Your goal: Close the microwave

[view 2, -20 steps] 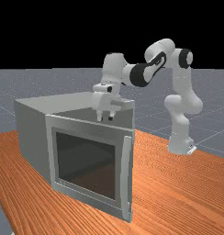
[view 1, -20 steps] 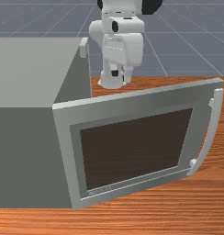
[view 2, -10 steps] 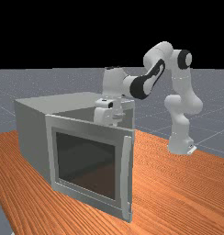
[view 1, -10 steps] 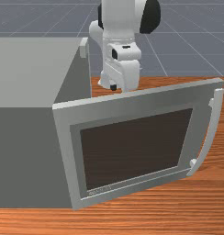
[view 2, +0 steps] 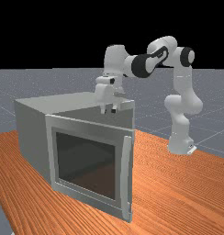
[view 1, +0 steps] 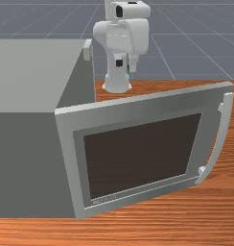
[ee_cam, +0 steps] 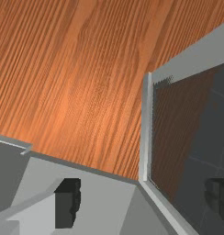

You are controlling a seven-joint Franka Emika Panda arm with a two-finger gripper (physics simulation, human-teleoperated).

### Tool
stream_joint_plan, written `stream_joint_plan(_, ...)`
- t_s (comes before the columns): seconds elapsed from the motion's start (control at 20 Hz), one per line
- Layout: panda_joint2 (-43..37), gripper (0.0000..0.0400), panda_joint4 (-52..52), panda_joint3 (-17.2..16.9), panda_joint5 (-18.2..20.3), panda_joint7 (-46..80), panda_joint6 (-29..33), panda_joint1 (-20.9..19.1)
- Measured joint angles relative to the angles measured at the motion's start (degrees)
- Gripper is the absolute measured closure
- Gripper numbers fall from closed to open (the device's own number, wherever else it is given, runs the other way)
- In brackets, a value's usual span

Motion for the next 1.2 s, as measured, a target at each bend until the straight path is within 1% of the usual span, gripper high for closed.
stream_joint_plan(0.05,0.41,0.0,1.52,-0.13,-1.49,0.85,-1.95,0.24)
stream_joint_plan(0.15,2.34,0.0,4.23,-0.13,-1.5,0.8,-0.84,0.24)
stream_joint_plan(0.25,7.09,0.0,11.39,-0.34,-2.57,1.29,-3.77,0.49)
stream_joint_plan(0.35,11.91,0.0,18.56,-0.31,-1.77,1.71,-6.07,0.33)
stream_joint_plan(0.45,18.3,0.0,28.67,0.02,-1.57,-0.07,-9.76,0.0)
stream_joint_plan(0.55,27.08,0.0,43.33,0.55,-1.48,-2.48,-15.62,-0.39)
stream_joint_plan(0.6,27.23,0.0,42.83,-0.08,-1.65,0.52,-15.28,-0.04)
stream_joint_plan(0.8,27.34,0.0,42.78,-0.09,-1.65,0.52,-15.29,-0.05)
stream_joint_plan(0.85,31.35,0.0,50.67,-0.08,-2.05,2.53,-20.88,1.16)
stream_joint_plan(0.9,28.28,0.0,44.32,0.87,-0.48,3.25,-15.99,1.34)
stream_joint_plan(0.95,29.19,0.0,46.05,-0.59,-2.84,8.4,-16.97,3.73)
stream_joint_plan(1.1,31.15,0.0,49.39,-0.16,-3.51,11.02,-18.34,6.7)
stream_joint_plan(1.2,31.69,0.0,50.16,0.69,-3.13,9.74,-18.5,7.33)
